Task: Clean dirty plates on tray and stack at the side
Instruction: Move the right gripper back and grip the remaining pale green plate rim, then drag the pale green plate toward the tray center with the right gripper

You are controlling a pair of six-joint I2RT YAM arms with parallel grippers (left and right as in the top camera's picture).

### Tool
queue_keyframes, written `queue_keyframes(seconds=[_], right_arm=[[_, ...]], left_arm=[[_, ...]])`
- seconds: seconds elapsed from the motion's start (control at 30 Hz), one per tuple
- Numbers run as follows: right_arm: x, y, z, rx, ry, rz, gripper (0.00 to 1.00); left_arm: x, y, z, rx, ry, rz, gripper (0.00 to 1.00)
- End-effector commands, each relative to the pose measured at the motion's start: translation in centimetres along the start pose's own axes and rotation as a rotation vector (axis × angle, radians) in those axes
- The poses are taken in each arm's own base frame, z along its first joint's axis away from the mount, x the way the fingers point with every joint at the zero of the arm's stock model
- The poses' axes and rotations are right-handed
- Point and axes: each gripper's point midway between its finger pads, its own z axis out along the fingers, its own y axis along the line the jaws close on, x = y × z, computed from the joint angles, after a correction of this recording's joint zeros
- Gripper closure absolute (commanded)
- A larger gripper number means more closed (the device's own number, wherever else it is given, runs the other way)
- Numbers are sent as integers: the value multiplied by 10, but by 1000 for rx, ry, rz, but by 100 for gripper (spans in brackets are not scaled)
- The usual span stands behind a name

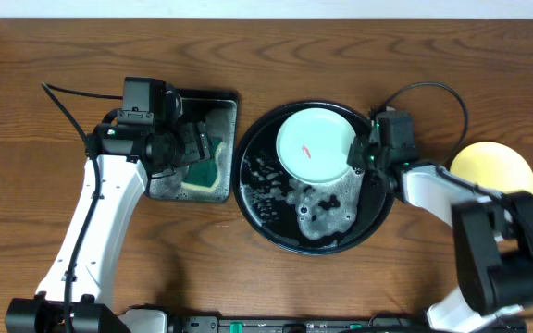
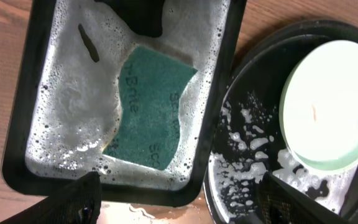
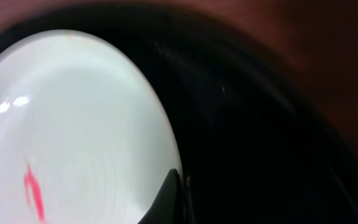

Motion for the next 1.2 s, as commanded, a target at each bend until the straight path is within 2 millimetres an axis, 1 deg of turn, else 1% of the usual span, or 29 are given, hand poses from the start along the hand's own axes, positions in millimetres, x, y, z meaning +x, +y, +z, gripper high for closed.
queue_keyframes(seconds=[0.0, 0.07, 0.2, 0.27, 0.37, 0.4, 0.43, 0.47, 0.57, 0.63, 0.67, 0.73, 0.8, 0.87, 1.0, 1.17], right_arm=[[-6, 9, -26, 1, -15, 14, 99], [2, 9, -42, 17, 24, 37, 99], [27, 7, -67, 56, 117, 119, 99], [37, 8, -73, 68, 150, 119, 99], [52, 7, -75, 91, 205, 134, 99], [58, 6, -76, 102, 226, 151, 95], [62, 6, -77, 110, 241, 159, 83], [65, 6, -78, 114, 250, 155, 75], [65, 6, -78, 116, 250, 152, 73], [57, 5, -76, 118, 216, 110, 69], [49, 7, -74, 96, 187, 20, 68], [41, 14, -72, 50, 163, -120, 68], [42, 21, -72, 4, 169, -231, 67], [45, 22, -73, -10, 185, -283, 67], [55, 17, -75, 4, 224, -284, 66], [60, 14, -76, 11, 248, -288, 66]], left_arm=[[1, 0, -1, 4, 2, 7, 19], [1, 0, -1, 4, 2, 7, 18], [1, 0, -1, 4, 2, 7, 18], [1, 0, -1, 4, 2, 7, 18], [1, 0, -1, 4, 2, 7, 19], [1, 0, -1, 4, 2, 7, 18], [1, 0, -1, 4, 2, 7, 18], [1, 0, -1, 4, 2, 7, 18], [1, 0, -1, 4, 2, 7, 19], [1, 0, -1, 4, 2, 7, 18], [1, 0, -1, 4, 2, 7, 19], [1, 0, -1, 4, 2, 7, 18], [0, 0, -1, 5, -2, 8, 18], [-5, -2, -1, 14, -24, 3, 18], [4, -1, -1, 11, 16, -65, 18], [9, 1, -1, 4, 34, -69, 19]])
